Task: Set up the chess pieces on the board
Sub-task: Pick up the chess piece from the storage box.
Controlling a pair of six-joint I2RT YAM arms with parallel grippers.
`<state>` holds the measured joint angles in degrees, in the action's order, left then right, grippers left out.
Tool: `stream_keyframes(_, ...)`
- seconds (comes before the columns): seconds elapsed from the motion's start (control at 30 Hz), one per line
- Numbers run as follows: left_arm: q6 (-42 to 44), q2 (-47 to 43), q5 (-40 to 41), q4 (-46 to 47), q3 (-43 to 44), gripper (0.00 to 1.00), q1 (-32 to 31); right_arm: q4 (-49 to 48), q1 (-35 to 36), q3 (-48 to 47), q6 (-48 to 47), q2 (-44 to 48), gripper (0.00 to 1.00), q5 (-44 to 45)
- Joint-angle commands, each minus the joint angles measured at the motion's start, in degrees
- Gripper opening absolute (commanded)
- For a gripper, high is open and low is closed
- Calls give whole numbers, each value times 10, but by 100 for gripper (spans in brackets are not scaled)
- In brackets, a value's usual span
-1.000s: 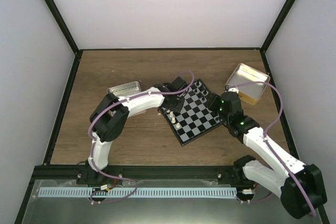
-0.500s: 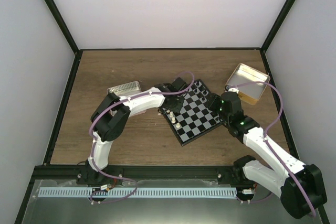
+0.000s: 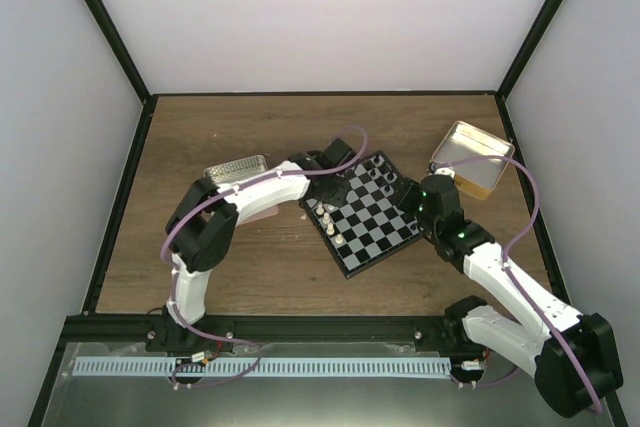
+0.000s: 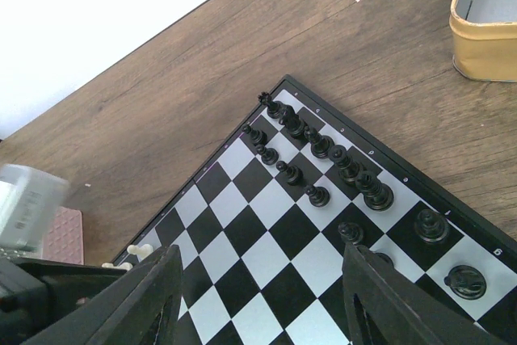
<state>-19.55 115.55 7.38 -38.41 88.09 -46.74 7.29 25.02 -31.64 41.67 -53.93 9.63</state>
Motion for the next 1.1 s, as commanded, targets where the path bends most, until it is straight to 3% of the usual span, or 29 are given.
stream_keyframes(0.0,-9,-63,25,4,6,28,25,1,4,7,3,8,56,7)
stream_keyframes(0.27,21,-122,63,5,-36,30,139,1,4,6,4,8,56,1)
stream_keyframes(0.7,-164,-260,40,150,-333,42,326,-2,5,7,5,2,56,-4)
stream_keyframes(1.07,-184,-218,-32,227,-362,42,367,0,4,6,5,1,56,-5)
